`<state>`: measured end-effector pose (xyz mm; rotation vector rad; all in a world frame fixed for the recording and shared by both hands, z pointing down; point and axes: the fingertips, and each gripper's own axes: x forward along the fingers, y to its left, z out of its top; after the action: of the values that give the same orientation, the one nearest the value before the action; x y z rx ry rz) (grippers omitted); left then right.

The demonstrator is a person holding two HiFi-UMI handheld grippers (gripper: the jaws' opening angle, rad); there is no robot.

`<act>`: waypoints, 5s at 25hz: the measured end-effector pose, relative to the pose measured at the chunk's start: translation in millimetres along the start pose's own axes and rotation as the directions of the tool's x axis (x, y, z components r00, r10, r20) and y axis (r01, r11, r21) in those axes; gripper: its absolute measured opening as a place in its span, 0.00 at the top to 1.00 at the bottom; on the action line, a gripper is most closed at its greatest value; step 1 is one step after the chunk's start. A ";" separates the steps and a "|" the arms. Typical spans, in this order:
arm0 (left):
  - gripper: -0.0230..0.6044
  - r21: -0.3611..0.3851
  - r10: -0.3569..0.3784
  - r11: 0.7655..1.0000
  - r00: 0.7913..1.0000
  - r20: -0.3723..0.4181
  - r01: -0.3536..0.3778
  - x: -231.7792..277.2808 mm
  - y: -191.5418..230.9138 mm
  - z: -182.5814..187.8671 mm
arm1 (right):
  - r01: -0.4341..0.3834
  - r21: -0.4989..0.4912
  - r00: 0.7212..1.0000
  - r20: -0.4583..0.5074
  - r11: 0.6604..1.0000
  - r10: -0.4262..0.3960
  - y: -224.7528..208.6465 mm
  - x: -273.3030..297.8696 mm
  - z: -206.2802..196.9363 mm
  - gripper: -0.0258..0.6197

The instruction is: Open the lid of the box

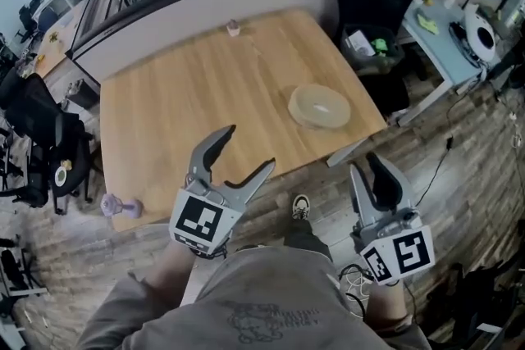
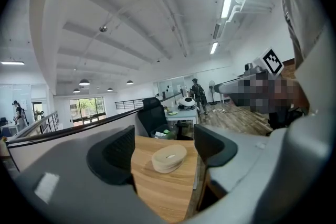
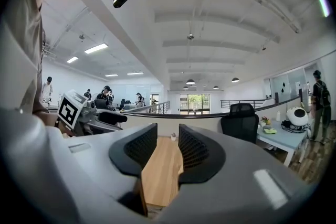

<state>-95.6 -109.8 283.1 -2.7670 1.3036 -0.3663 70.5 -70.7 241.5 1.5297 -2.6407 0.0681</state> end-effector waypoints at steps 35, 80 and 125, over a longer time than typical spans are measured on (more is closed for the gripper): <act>0.40 -0.010 -0.065 0.998 0.996 -0.065 0.064 206.7 64.5 1.5 | -0.148 0.107 0.979 -0.124 0.983 0.161 -172.5 167.9 -34.5 0.78; 0.38 0.052 -0.546 0.817 0.800 -0.247 0.574 332.7 37.7 -325.0 | -0.230 0.177 0.795 -0.533 0.957 0.290 -96.4 301.5 -305.9 0.78; 0.50 0.015 -0.443 0.876 0.817 -0.369 0.481 343.1 31.4 -339.3 | -0.054 0.261 0.964 -0.237 0.964 0.118 -168.7 280.0 -219.6 0.83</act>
<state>10.2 -377.4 671.6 -2.9878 0.5877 -0.9752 90.3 -378.2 486.8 1.3611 -2.5682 0.5864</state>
